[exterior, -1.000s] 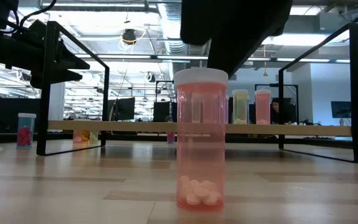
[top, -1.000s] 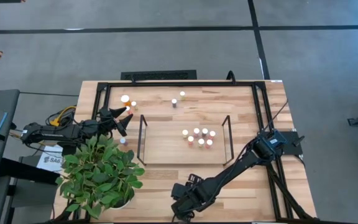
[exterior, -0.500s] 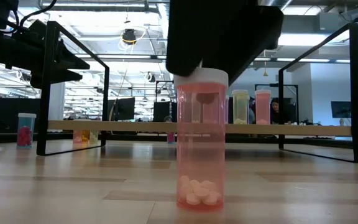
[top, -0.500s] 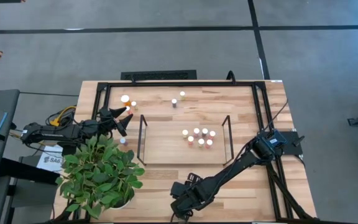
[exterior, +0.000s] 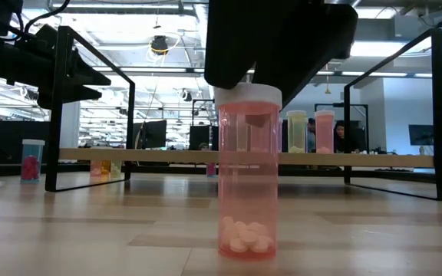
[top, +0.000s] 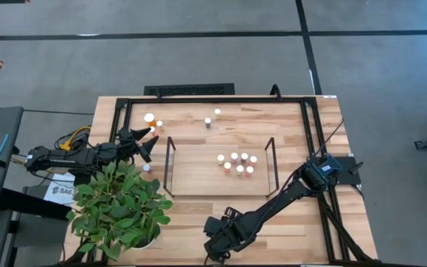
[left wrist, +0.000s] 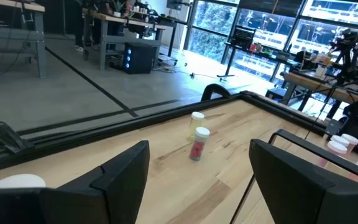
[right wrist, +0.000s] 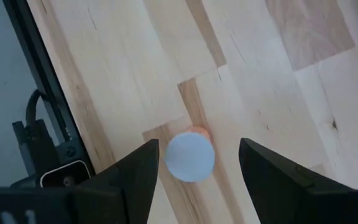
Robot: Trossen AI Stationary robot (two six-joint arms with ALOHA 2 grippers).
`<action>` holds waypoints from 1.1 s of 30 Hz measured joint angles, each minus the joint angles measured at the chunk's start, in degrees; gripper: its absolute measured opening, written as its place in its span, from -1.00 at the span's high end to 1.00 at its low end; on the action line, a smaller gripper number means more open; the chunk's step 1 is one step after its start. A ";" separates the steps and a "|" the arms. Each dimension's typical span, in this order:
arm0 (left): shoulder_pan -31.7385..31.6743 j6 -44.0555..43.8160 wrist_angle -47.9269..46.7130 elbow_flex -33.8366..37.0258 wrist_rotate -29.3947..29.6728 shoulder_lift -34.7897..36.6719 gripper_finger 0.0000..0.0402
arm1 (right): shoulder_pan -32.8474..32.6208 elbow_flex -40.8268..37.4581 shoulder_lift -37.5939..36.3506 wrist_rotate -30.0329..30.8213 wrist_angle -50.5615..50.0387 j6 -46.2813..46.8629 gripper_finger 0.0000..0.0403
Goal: Pick and place medicine bottles onto shelf by color
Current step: Put the red pill bottle on the shelf
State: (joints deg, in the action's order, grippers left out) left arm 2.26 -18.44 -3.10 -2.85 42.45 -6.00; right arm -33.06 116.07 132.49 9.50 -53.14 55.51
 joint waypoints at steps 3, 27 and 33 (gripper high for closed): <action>0.01 0.00 0.00 -0.02 -0.01 -0.01 -0.32 | -0.15 -0.92 0.00 -0.19 0.49 0.80 -0.22; 0.00 0.00 0.00 -0.02 -0.02 0.00 -0.32 | -0.15 -3.19 0.00 -0.44 2.91 2.92 0.05; 0.02 0.00 -0.01 0.00 0.00 -0.02 -0.32 | 0.17 -3.18 0.00 -0.38 3.03 2.95 0.31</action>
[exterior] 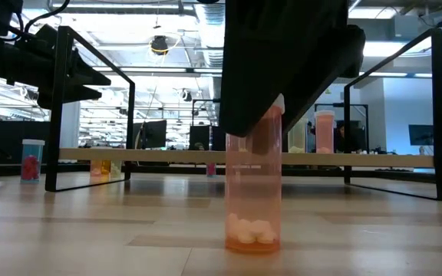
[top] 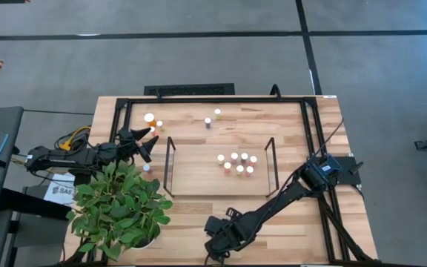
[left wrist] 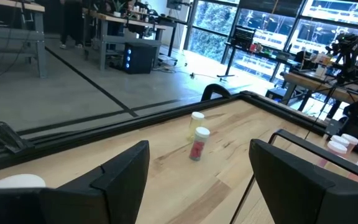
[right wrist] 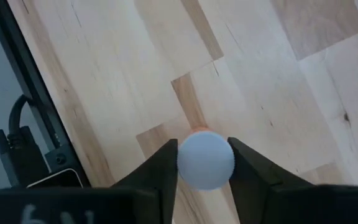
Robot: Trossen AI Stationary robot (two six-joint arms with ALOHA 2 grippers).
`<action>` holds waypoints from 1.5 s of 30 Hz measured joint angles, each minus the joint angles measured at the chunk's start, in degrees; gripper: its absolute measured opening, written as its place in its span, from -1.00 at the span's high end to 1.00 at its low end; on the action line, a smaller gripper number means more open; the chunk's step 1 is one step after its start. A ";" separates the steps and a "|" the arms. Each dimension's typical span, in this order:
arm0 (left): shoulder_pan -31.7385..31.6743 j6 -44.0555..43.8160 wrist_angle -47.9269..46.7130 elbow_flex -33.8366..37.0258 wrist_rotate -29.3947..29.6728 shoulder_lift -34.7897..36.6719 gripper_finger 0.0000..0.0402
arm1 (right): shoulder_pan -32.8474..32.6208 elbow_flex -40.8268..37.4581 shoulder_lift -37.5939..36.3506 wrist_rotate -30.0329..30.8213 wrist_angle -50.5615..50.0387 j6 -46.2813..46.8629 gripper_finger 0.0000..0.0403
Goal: Pick and place medicine bottles onto shelf by color
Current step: Put the red pill bottle on the shelf
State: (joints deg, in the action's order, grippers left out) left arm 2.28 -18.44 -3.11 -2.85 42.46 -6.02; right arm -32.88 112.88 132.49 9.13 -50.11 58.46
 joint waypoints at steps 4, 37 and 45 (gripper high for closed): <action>0.00 0.00 0.02 -0.02 -0.02 0.02 -0.32 | 0.10 0.06 -0.07 0.00 -0.35 0.25 0.36; -0.01 0.01 0.00 -0.02 -0.02 0.00 -0.32 | 11.70 16.82 -12.61 -1.52 -39.89 5.59 0.35; -0.02 0.00 0.02 -0.02 -0.01 0.02 -0.32 | 14.78 3.23 -25.46 2.57 -39.57 6.92 0.35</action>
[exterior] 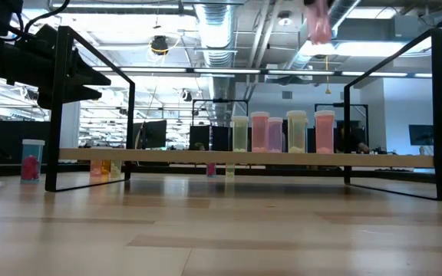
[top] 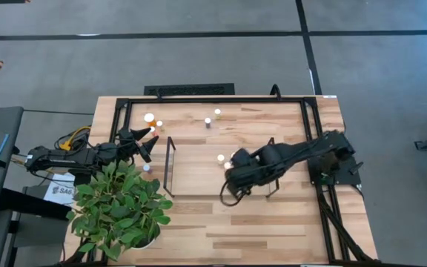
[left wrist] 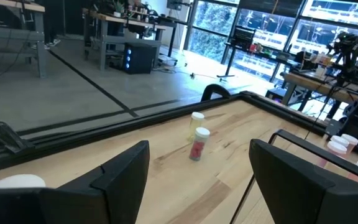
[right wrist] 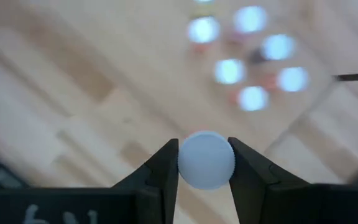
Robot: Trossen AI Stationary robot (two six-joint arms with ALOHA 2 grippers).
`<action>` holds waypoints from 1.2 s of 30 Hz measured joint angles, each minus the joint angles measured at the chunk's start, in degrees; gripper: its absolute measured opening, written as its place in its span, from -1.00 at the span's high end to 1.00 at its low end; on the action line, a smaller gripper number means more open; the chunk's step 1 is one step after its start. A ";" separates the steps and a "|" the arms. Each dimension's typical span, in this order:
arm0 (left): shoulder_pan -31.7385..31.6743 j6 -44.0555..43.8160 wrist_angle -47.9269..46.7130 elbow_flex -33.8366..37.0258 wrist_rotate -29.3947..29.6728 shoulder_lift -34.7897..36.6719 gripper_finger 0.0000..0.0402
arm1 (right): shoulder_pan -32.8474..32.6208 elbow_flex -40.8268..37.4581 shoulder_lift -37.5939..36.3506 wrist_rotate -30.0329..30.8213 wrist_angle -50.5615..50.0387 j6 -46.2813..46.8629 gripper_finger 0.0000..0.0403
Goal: Pick and place medicine bottles onto shelf by color
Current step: Put the red pill bottle on the shelf
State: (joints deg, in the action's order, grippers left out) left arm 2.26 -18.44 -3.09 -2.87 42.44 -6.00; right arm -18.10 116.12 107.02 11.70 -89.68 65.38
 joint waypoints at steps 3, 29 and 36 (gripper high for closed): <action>0.01 0.00 -0.01 0.02 0.01 0.00 -0.32 | 1.05 -9.35 -5.20 1.32 3.51 2.72 0.35; 0.02 0.00 -0.01 0.02 0.00 -0.04 -0.32 | 3.24 -28.09 -6.46 0.01 23.97 14.03 0.28; 0.00 0.00 -0.02 0.00 0.04 0.02 -0.32 | 3.57 -27.85 -6.44 -0.04 24.98 8.52 0.29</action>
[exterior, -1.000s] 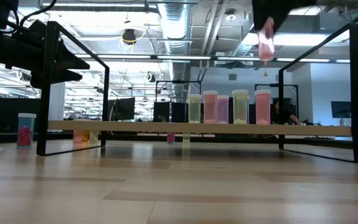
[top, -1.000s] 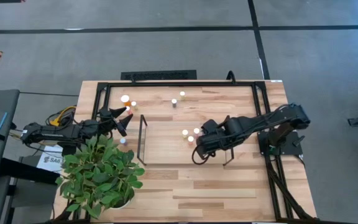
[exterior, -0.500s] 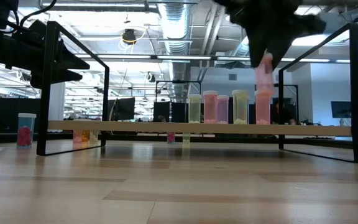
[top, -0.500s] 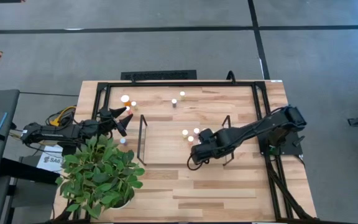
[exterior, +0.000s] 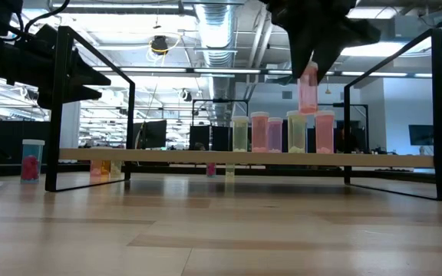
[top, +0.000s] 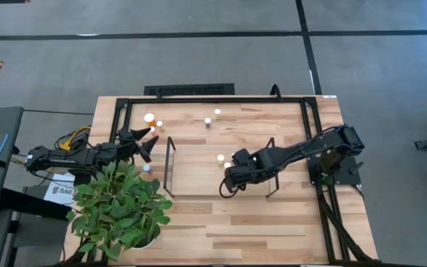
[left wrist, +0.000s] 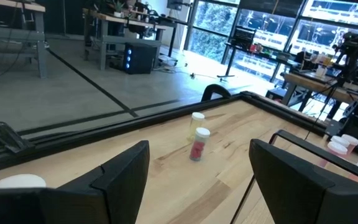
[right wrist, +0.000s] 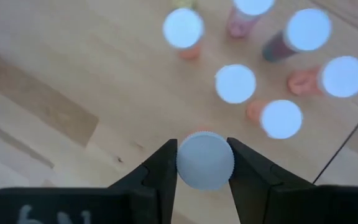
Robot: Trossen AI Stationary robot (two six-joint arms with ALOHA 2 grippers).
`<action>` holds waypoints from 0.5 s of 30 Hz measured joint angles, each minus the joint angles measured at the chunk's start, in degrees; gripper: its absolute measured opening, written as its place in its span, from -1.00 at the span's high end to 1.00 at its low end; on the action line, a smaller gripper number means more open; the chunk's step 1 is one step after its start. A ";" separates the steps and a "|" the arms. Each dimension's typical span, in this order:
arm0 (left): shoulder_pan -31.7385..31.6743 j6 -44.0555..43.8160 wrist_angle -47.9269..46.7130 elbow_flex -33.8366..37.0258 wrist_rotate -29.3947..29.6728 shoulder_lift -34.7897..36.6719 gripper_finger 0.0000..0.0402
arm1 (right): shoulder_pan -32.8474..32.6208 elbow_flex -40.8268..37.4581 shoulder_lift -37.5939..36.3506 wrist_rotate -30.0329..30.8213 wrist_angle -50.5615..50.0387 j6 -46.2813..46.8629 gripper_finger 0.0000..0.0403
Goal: Pick and place medicine bottles onto shelf by color
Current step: Put the red pill bottle on the shelf
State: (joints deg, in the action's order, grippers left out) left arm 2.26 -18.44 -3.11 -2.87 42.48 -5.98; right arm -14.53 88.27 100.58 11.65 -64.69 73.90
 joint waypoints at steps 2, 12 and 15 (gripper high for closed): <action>0.02 0.00 0.00 0.02 -0.02 -0.02 -0.32 | -0.22 -0.02 0.03 0.01 0.35 -2.17 0.28; 0.01 0.00 0.01 0.02 -0.02 -0.01 -0.32 | -2.97 -3.52 0.08 0.27 4.64 -10.99 0.26; 0.01 0.00 0.01 0.01 -0.02 -0.01 -0.32 | -3.80 -5.21 0.08 0.25 6.48 -11.41 0.26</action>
State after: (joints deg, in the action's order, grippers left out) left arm 2.28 -18.44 -3.10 -2.86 42.46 -5.99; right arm -18.33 83.06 100.66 11.90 -58.22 62.49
